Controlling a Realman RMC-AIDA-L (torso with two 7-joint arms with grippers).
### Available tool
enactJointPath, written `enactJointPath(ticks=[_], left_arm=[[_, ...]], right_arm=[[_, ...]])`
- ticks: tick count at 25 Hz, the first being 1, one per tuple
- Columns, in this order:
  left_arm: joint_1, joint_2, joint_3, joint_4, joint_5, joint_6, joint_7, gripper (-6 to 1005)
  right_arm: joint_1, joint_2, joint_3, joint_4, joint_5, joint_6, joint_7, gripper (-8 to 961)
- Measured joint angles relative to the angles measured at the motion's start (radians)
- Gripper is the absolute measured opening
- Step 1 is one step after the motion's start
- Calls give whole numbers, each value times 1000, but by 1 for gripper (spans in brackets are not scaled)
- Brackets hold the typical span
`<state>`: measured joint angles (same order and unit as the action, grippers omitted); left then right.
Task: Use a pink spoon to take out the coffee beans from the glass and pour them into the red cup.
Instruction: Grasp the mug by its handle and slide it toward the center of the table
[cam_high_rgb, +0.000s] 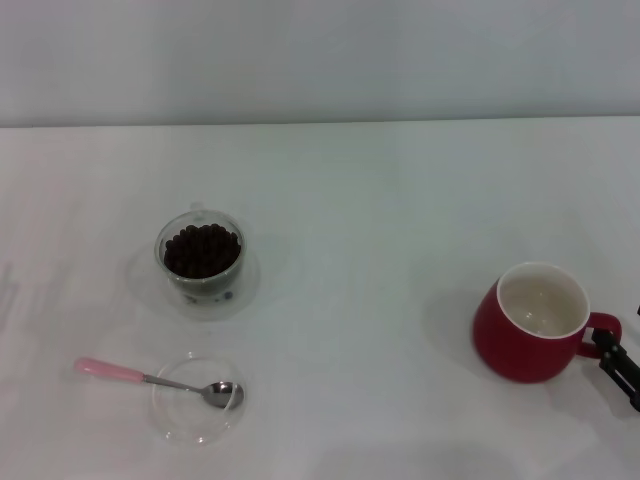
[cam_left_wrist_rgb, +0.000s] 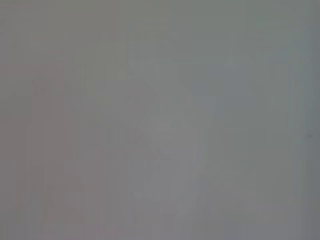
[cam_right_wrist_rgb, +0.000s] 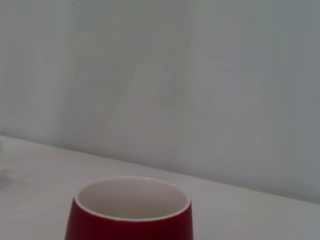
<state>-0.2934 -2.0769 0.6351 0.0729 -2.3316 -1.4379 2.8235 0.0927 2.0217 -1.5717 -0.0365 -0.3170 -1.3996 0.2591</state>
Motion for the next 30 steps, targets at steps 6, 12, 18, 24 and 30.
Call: enactJointPath(ticks=[6,12,18,24,30], left_arm=[[0,0,0,12,-2,6,0,741],[-10,0,0,14,-12,15,0,740],[-19,1,0,25,-12,36,1,741],[-23,1,0,35,-13,53,1,741],[-24,2,0,39,-18,67,1,740]], right_arm=[[5,0,-3,-11,3,15,2,646],[9,2,-7,-13,1,25,2,646],[13,3,-13,-26,-5,62,1,587],[15,3,-14,-31,-5,79,3,421],[16,3,-15,-33,-3,79,-2,418]])
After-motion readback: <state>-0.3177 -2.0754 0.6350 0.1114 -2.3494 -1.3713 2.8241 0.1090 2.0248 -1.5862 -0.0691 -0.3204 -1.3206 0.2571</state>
